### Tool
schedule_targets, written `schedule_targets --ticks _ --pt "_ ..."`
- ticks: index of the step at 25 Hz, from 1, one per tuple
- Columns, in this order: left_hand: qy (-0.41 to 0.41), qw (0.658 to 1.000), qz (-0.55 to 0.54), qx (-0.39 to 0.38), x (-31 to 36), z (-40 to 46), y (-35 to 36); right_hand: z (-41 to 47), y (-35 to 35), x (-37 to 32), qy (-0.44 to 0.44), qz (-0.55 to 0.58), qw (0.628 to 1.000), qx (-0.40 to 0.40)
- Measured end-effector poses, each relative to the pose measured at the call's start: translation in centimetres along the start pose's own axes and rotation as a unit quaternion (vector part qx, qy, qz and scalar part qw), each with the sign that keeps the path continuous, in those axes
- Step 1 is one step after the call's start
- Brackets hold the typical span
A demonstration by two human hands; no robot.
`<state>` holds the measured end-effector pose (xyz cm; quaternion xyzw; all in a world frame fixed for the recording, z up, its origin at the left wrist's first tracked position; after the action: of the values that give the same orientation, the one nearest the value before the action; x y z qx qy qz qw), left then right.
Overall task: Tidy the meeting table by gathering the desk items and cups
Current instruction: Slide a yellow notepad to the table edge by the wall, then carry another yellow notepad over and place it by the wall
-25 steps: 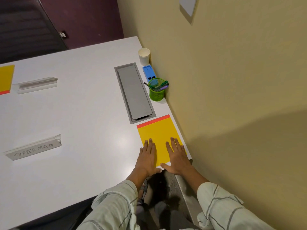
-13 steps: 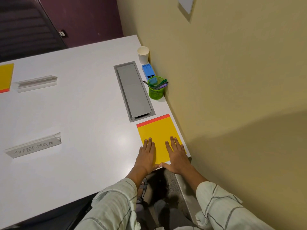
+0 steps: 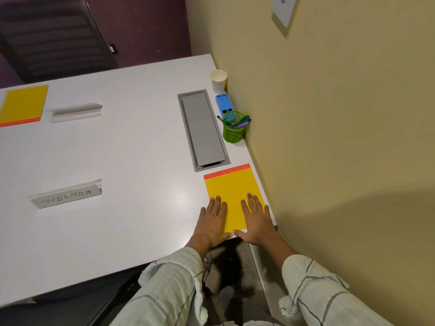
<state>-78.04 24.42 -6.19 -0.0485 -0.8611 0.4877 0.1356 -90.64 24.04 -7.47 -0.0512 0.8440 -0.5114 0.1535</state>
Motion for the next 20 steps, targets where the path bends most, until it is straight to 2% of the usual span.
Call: schedule_targets --ticks 4,9,15,20 --pt "-0.015 0.999 0.016 0.035 -1.4 -1.7 -2.1 0.1 -1.6 -1.8 -0.038 -0.016 0.999 0.002" --pt "-0.108 0.985 -0.023 0.132 -6.3 -6.6 -6.8 2.5 -5.8 -7.2 -0.128 -0.071 0.989 0.014" --pt "-0.239 0.95 -0.022 0.198 -14.4 -15.0 -10.9 3.9 -12.5 -21.1 -0.286 -0.093 0.951 0.076" --pt "-0.297 0.918 0.012 0.262 -19.9 -22.8 -15.9 1.8 -17.1 -32.5 -0.377 -0.126 0.908 0.131"
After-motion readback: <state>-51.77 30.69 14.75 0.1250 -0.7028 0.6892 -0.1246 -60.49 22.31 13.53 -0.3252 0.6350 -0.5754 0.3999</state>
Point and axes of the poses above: each hand's wrist, its own z-axis towards the middle knuckle, its own y-axis out of the palm, x = y × z, the point moved 10 cm from there along z, towards the middle knuckle, and after that the axes turned 6 degrees about -y, right-handed, at the moved point
